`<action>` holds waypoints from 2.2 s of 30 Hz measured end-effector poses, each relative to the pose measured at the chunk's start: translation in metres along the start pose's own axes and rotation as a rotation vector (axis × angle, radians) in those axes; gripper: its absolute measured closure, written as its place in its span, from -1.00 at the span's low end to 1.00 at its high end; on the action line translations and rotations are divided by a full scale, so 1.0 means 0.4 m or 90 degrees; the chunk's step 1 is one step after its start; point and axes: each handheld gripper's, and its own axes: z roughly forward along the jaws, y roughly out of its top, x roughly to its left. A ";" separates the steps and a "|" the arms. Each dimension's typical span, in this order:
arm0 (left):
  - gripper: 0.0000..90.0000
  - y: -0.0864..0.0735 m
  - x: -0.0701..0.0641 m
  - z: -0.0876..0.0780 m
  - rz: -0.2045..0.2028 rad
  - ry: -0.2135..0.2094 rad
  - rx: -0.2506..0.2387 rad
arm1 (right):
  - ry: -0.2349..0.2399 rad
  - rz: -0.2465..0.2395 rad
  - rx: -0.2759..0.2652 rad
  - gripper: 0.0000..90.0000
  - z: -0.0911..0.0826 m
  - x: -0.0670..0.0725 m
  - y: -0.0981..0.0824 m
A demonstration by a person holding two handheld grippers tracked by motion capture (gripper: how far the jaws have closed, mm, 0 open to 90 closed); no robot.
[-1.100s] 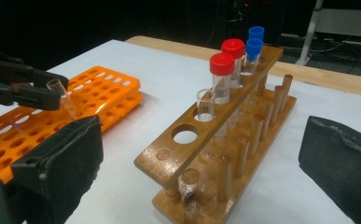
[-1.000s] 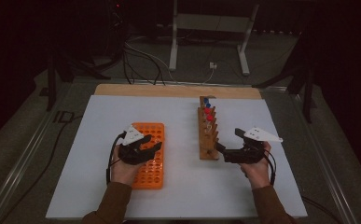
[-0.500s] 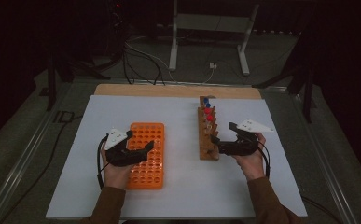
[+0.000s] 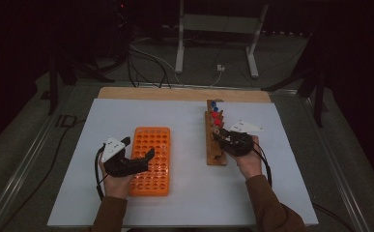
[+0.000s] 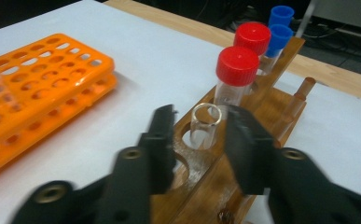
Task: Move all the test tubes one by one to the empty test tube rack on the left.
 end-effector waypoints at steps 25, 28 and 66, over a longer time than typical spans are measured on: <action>-0.98 -0.011 0.009 0.008 -0.012 -0.003 0.012 | -0.010 0.005 0.011 0.70 0.040 0.005 0.001; -0.98 -0.012 0.012 0.011 -0.011 -0.005 0.021 | -0.010 0.001 0.006 0.70 0.033 0.007 0.003; -0.98 -0.008 0.025 0.002 -0.009 0.009 0.011 | -0.003 -0.016 -0.084 0.71 -0.101 0.023 0.097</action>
